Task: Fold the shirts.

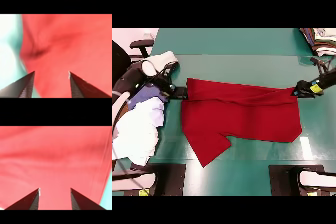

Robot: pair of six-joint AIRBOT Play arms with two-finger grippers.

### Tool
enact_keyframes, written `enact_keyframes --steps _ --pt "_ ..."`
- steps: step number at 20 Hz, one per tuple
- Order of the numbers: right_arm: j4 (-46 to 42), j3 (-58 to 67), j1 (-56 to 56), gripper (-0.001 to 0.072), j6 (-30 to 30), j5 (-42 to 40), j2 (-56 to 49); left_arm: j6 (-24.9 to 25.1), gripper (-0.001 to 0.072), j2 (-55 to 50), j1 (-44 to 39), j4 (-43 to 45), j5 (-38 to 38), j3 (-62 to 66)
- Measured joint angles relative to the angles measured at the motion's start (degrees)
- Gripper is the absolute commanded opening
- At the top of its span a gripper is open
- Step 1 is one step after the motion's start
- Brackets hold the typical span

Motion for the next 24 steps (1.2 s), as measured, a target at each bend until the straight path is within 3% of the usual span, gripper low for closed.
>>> enact_keyframes --steps 6,13,14,15,16,20,22,24 --pt "0.04 -12.57 -2.43 0.0439 -0.24 -0.5 13.92 -2.08 0.0491 15.96 0.02 -1.92 -0.63 -23.43" --pt "1.14 -17.05 -2.8 0.0438 -0.31 -1.77 20.24 2.01 0.0488 20.63 0.0 -18.84 6.97 -39.28" --pt "1.53 -17.18 -2.8 0.0438 -0.31 -1.88 20.68 2.84 0.0417 20.83 -0.02 -20.46 7.76 -40.09" --pt "1.88 -17.29 -2.8 0.0439 -0.28 -1.9 21.16 3.63 0.0167 20.9 -0.04 -21.75 8.85 -40.87" --pt "2.12 -17.38 -2.86 0.0438 -0.31 -1.81 21.53 4.22 0.0028 20.83 -0.07 -22.12 9.73 -41.53" --pt "2.36 -19.63 -5.92 0.0439 -0.33 0.7 22.6 5.29 0.0025 21.64 -0.07 -24.2 10.05 -41.68" --pt "1.97 -23.8 -9.84 0.0517 -0.31 1.6 23.67 5.44 0.0026 23.56 -0.07 -23.67 9.7 -40.83" --pt "0.48 -29.51 -14.75 0.0525 -0.31 2.14 24.83 5.29 0.0026 26.25 0.04 -22.18 9.53 -39.91"
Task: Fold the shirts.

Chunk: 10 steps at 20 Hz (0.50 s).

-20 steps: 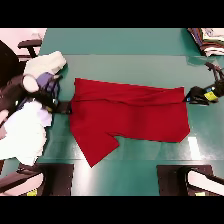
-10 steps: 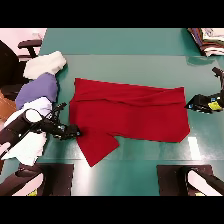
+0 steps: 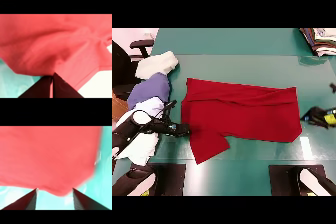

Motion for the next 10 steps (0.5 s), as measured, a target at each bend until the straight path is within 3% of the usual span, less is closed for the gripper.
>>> enact_keyframes --steps 3,5,7,8,10 --pt "-0.92 -8.68 -6.54 0.0519 0.0 -0.48 0.31 -0.57 0.0026 2.69 -0.02 1.27 -0.66 0.76" --pt "-0.26 -12.94 -8.26 0.0442 -0.09 -2.32 -0.7 -0.76 0.0026 3.5 -0.02 1.77 -0.83 1.01" --pt "1.79 -15.32 -7.48 0.0425 -0.72 -4.96 -2.14 -0.94 0.0026 3.91 -0.02 2.1 -1.07 1.11" --pt "2.62 -15.8 -6.36 0.0331 -0.96 -6.21 -2.89 -0.96 0.0026 4.07 -0.02 2.12 -1.14 1.16" --pt "3.89 -15.61 -3.06 0.0071 -1.2 -8.48 -4.33 -1.03 0.0024 4.22 -0.02 2.38 -1.44 1.22"
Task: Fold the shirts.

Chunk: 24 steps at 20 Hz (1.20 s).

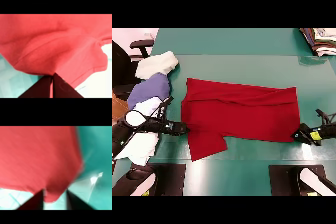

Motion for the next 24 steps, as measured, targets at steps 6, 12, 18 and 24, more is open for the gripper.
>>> enact_keyframes --steps 6,12,18,24 --pt "-4.72 4.22 8.81 0.0014 0.2 3.21 2.73 -3.19 0.0024 5.22 0.0 3.87 -7.91 0.28" --pt "-12.39 10.45 11.26 0.0013 4.02 10.91 12.92 -7.74 0.0024 13.0 -0.02 6.88 -18.18 6.16" --pt "-12.28 23.58 16.09 0.0014 5.51 7.67 2.56 -3.87 0.0026 2.95 -0.02 7.67 -7.58 14.05" --pt "-11.32 39.08 21.99 0.0319 5.95 3.5 -17.29 1.57 0.0296 -17.11 -0.02 7.91 4.24 24.5"
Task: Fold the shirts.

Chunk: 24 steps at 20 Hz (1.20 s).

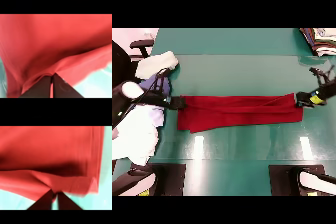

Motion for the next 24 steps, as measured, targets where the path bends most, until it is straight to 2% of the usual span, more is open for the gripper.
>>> enact_keyframes --steps 1,2,3,4,5,6,7,8,15,19,20,23,24 --pt "0.87 2.32 0.0 0.0348 -0.02 -0.22 -2.51 0.28 0.0559 -2.47 0.02 0.07 1.42 1.62" --pt "2.69 4.59 -0.42 0.0378 -0.42 -0.37 -4.79 0.33 0.0539 -4.13 0.04 0.07 2.6 2.97" --pt "4.59 6.43 -1.16 0.0476 -1.33 -0.37 -6.38 0.26 0.0531 -5.35 0.04 0.04 3.39 4.24" --pt "6.58 8.09 -2.27 0.0514 -2.43 -0.28 -7.58 0.2 0.0531 -6.29 0.02 -0.04 3.8 5.64" --pt "8.13 9.14 -3.58 0.0515 -3.43 0.11 -8.28 0.0 0.053 -6.97 0.0 -0.09 3.8 7.02" --pt "9.27 9.73 -5.31 0.0532 -4.63 0.81 -8.59 -0.17 0.0485 -7.43 0.0 -0.13 3.43 8.15" --pt "10.08 9.73 -7.17 0.0581 -5.7 1.4 -8.59 -0.31 0.0241 -7.76 0.02 -0.31 2.69 9.05" --pt "10.88 9.11 -9.46 0.0585 -6.78 1.92 -8.48 -0.44 0.0025 -8.02 0.02 -0.5 1.75 9.77" --pt "17.25 -0.46 -25.09 0.0581 -15.3 2.78 -12.22 -0.92 0.0027 -8.63 -2.49 -6.08 -1.18 11.41" --pt "23.74 -3.06 -26.71 0.0571 -19.15 2.84 -17.25 -3.67 0.0026 -8.81 -8.5 -7.08 2.43 11.52" --pt "25.33 -3.26 -26.1 0.056 -19.82 2.93 -18.27 -4.63 0.0026 -8.94 -10.16 -7.26 4.17 11.56" --pt "27.02 -3.74 -22.86 0.0154 -22.12 1.33 -20.33 -7.5 0.0026 -10.84 -15.23 -7.78 9.27 11.82" --pt "26.91 -3.93 -21.7 0.0051 -23.02 0.7 -20.41 -8.02 0.0026 -12.07 -16.65 -8.04 10.34 12.28"
